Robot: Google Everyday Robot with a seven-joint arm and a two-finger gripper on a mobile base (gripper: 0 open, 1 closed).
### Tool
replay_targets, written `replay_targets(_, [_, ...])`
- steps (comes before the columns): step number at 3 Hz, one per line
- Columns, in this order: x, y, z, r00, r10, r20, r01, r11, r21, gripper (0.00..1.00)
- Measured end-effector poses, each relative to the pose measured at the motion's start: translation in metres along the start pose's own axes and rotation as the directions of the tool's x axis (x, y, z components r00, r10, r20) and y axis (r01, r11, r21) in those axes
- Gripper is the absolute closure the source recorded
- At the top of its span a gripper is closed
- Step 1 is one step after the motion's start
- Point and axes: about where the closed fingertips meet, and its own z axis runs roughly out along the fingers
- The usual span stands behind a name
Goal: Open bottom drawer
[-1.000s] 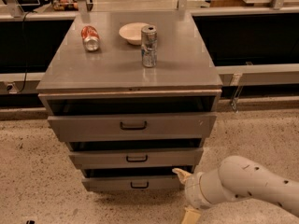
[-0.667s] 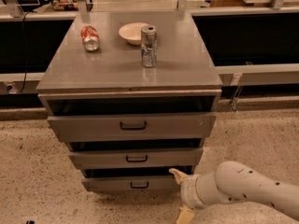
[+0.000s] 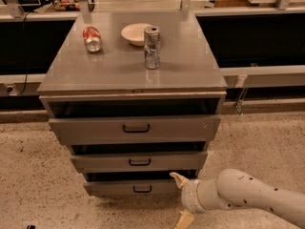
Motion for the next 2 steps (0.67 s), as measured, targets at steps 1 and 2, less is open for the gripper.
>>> replay_targets(1, [0.02, -0.011, 0.05, 0.998, -0.046, 0.047, 0.044, 0.9982, 0.042, 0.0])
replay_targets(2, [0.047, -0.025, 0.109, 0.991, -0.108, 0.077, 0.101, 0.9907, 0.091, 0.0])
